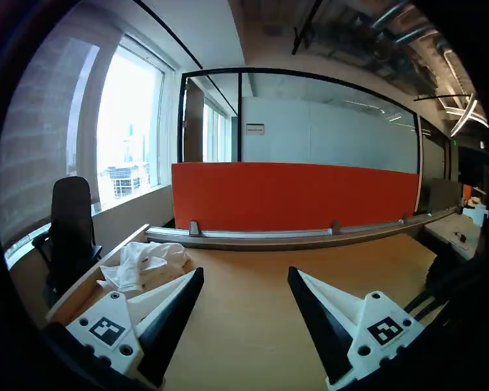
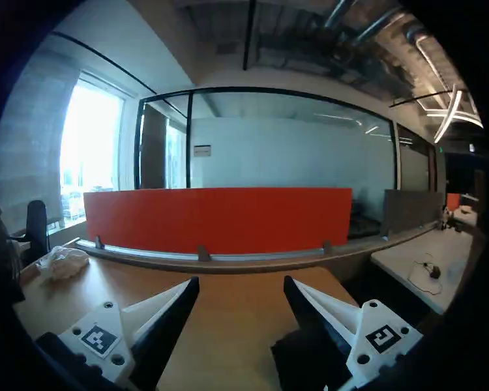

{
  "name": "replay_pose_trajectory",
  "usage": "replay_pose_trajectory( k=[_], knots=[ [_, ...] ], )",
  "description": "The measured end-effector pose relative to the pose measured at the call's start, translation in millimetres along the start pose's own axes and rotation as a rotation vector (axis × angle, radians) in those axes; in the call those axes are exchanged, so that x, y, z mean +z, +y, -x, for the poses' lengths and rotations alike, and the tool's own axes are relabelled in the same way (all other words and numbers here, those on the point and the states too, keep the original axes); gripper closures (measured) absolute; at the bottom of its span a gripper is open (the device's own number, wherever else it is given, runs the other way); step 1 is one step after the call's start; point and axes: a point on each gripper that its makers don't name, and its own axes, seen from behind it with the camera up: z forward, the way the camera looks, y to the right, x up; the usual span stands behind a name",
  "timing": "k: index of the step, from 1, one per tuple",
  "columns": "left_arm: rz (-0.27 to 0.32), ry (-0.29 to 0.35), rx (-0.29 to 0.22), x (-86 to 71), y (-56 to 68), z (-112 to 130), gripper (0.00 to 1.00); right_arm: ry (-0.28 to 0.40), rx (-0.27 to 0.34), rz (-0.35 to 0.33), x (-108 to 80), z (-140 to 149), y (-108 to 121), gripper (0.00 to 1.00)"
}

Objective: Fold towel

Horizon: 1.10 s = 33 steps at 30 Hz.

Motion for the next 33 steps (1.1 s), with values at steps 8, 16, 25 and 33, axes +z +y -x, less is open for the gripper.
replay_pose_trajectory(
  k=[8,16,25,33],
  knots=[
    [0.005,0.016,-0.018,-1.0,-6.6,-5,0.04,0.006,-0.025,-0.014,8.1,-5,-48,0.0],
    [0.016,0.02,-0.021,-1.0,-8.8,-3,0.04,0.01,-0.024,-0.016,14.1,-6,-78,0.0],
    [0.028,0.043,-0.015,1.4,-7.8,-7,0.04,0.011,-0.013,-0.022,17.0,-10,-94,0.0],
    [0.041,0.075,-0.024,4.5,-4.8,-1,0.04,0.013,0.004,-0.025,17.2,-7,-106,0.0]
  ],
)
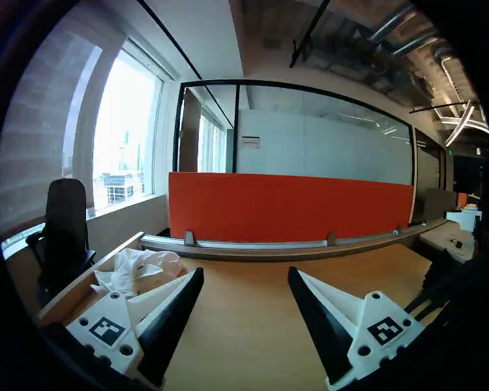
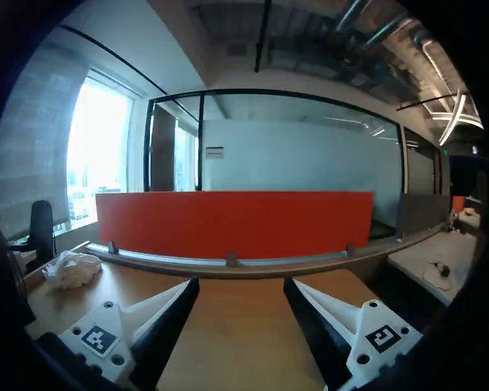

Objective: Fold towel

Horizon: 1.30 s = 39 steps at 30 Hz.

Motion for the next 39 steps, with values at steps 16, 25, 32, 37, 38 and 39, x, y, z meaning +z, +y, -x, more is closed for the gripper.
replay_pose_trajectory(
  k=[16,25,32,37,38,39],
  knots=[
    [0.006,0.049,0.061,-2.7,-10.7,53,0.04,0.042,0.046,-0.02,-10.3,-4,-18,0.0],
    [0.0,0.065,0.047,-5.5,-15.4,89,0.04,0.046,0.046,-0.021,-13.2,12,-31,0.0],
    [-0.013,0.082,0.032,-3.5,-16.7,111,0.04,0.047,0.054,-0.02,-13.0,23,-36,0.0],
    [-0.019,0.09,0.04,-3.7,-15.2,125,0.04,0.051,0.054,-0.014,-12.8,30,-31,0.0],
    [-0.02,0.092,0.043,-4.1,-15.0,128,0.04,0.051,0.054,-0.012,-12.9,32,-30,0.0],
    [-0.021,0.094,0.045,-4.3,-14.6,130,0.04,0.052,0.053,-0.011,-13.0,33,-30,0.0]
  ],
)
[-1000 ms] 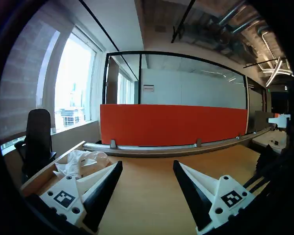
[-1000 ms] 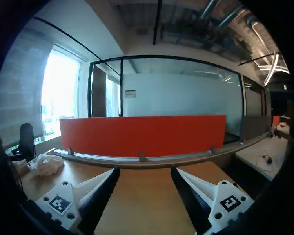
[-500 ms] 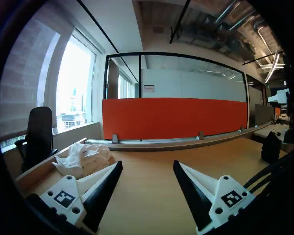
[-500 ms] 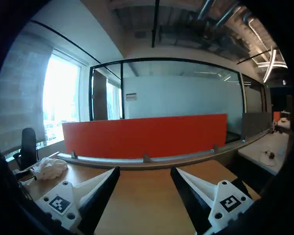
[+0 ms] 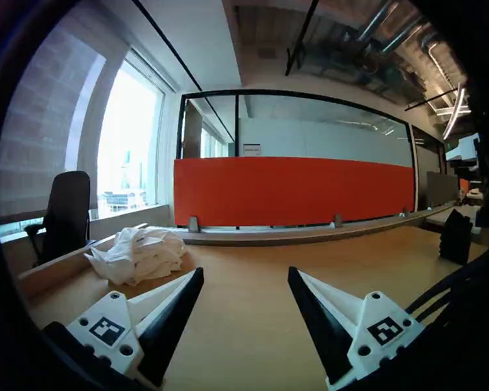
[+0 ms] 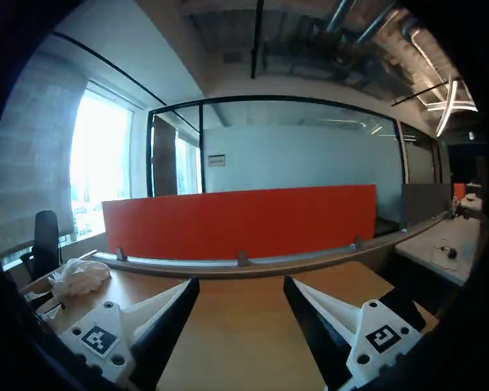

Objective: Fold towel

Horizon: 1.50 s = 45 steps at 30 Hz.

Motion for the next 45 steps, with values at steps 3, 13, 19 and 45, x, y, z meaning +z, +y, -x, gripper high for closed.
replay_pose_trajectory(
  k=[3,13,19,45],
  knots=[
    [-0.003,0.006,0.003,-1.1,1.5,6,0.04,0.001,0.0,0.0,-0.7,5,2,0.0],
    [-0.011,0.019,0.013,-1.1,1.6,21,0.04,0.001,-0.006,0.004,-4.9,11,10,0.0],
    [-0.017,0.016,0.002,-3.0,-1.6,30,0.04,0.004,-0.006,0.01,-8.2,14,13,0.0],
    [-0.006,0.015,0.001,-0.1,-1.0,33,0.04,0.012,-0.004,0.013,-18.9,14,13,0.0]
  ],
)
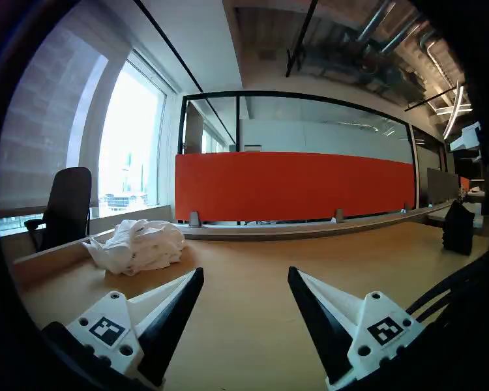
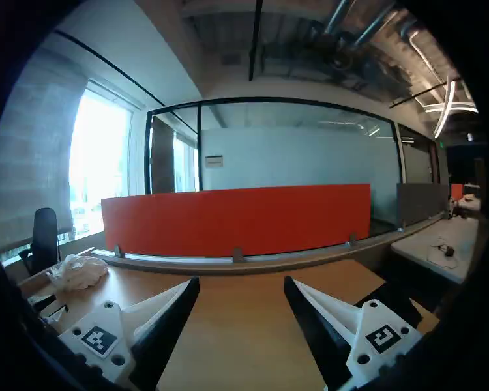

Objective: Fold towel

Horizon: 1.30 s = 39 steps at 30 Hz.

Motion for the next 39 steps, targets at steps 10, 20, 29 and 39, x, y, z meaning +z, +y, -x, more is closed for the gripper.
replay_pose_trajectory(
  k=[10,20,29,39],
  knots=[
    [0.0,0.0,0.0,-0.3,0.5,0,0.04,0.029,0.0,0.004,8.2,-5,13,0.0],
    [0.0,0.0,0.001,0.4,1.0,2,0.04,0.057,-0.026,0.03,12.0,8,44,0.0],
    [0.0,0.0,0.0,0.6,1.7,1,0.04,0.055,-0.059,0.044,19.6,44,66,0.0],
    [0.0,0.0,0.0,1.0,2.4,2,0.04,0.048,-0.053,0.037,22.4,87,79,0.0]
  ],
)
